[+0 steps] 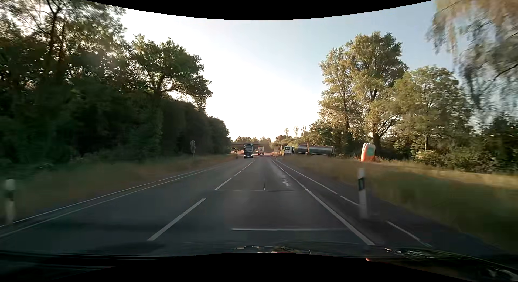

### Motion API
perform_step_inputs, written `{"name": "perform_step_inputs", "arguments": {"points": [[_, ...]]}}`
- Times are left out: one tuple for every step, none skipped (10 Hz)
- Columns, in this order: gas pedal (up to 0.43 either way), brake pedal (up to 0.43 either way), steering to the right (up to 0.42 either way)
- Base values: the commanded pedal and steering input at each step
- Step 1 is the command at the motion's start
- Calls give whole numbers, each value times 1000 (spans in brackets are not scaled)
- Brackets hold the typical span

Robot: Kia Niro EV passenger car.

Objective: Follow the waypoints while adhering to traffic rules and regulations

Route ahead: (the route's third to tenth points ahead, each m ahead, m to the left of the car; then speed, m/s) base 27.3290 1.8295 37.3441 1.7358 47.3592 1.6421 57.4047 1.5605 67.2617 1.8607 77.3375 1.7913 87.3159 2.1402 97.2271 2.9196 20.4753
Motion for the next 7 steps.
{"name": "perform_step_inputs", "arguments": {"points": [[0, 116, 1], [0, 110, 1], [0, 110, 1], [0, 104, 1], [0, 104, 0], [0, 110, -1], [0, 116, -1]]}}
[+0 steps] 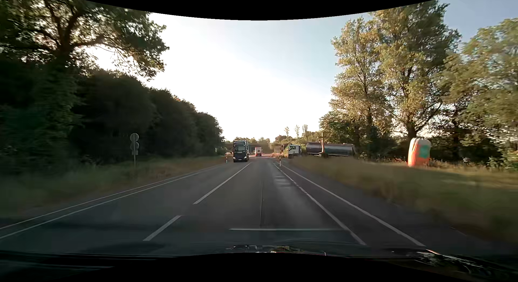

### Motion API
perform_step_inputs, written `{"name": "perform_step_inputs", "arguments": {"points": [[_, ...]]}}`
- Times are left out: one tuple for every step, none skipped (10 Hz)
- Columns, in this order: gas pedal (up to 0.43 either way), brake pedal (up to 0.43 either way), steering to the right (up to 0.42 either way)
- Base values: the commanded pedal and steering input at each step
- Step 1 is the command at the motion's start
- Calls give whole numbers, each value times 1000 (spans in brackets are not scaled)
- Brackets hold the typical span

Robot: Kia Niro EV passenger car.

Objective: Follow the waypoints while adhering to traffic rules and regulations

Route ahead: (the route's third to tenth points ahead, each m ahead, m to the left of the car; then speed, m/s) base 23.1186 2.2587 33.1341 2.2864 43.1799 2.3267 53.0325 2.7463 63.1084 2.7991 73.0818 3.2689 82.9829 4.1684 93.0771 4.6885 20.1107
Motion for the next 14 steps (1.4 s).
{"name": "perform_step_inputs", "arguments": {"points": [[0, 116, -1], [0, 116, -1], [0, 116, -3], [0, 116, -5], [0, 122, -6], [0, 116, -6], [0, 116, -6], [0, 122, -6], [0, 122, -6], [0, 116, -6], [0, 116, -6], [0, 122, -6], [0, 116, -6], [0, 122, -5]]}}
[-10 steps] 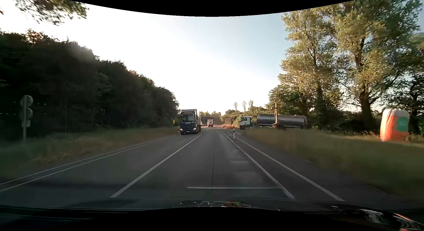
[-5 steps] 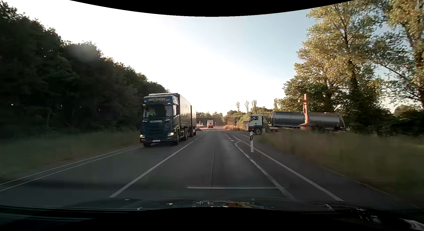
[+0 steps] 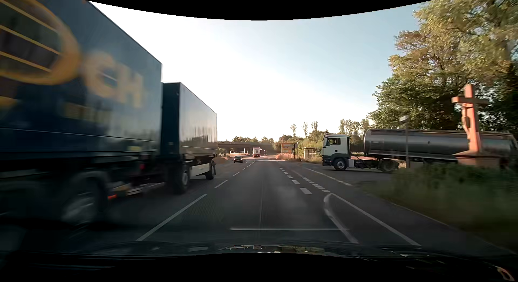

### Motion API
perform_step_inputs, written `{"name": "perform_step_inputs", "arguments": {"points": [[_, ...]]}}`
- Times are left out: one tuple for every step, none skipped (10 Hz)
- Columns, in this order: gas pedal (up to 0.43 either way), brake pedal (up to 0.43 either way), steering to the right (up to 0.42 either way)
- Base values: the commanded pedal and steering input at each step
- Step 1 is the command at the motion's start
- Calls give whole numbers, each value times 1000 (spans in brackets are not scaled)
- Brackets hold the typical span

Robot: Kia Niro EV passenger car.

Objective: Follow the waypoints while adhering to traffic rules and regulations

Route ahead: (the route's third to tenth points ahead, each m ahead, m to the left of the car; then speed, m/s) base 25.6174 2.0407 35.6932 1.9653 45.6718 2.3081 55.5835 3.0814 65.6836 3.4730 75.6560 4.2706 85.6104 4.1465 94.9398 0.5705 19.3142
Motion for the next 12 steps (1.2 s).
{"name": "perform_step_inputs", "arguments": {"points": [[0, 128, -5], [0, 134, -3], [0, 134, -3], [0, 140, -3], [0, 146, -3], [0, 146, -3], [0, 152, -4], [0, 159, -5], [0, 165, -4], [0, 165, -4], [0, 165, -4], [0, 165, -4]]}}
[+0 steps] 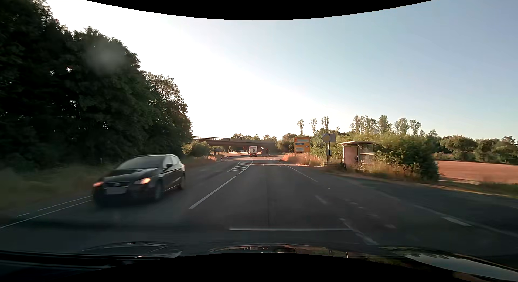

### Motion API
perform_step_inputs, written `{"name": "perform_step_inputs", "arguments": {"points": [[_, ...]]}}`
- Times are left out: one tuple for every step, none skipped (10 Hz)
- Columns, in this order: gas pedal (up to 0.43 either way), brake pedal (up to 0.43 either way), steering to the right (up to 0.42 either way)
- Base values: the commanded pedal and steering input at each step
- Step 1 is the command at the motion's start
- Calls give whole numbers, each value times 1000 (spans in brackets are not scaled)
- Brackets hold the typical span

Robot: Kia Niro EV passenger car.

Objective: Follow the waypoints while adhering to traffic rules and regulations

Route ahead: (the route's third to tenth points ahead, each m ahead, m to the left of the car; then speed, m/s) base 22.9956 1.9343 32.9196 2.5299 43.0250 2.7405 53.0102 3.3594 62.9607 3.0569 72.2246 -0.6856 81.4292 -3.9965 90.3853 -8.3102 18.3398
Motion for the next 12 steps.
{"name": "perform_step_inputs", "arguments": {"points": [[0, 165, -4], [0, 165, -4], [0, 165, -3], [0, 171, -3], [0, 171, -3], [0, 177, -2], [0, 183, -2], [0, 195, -2], [0, 195, -2], [0, 201, -2], [0, 207, -1], [0, 207, -1]]}}
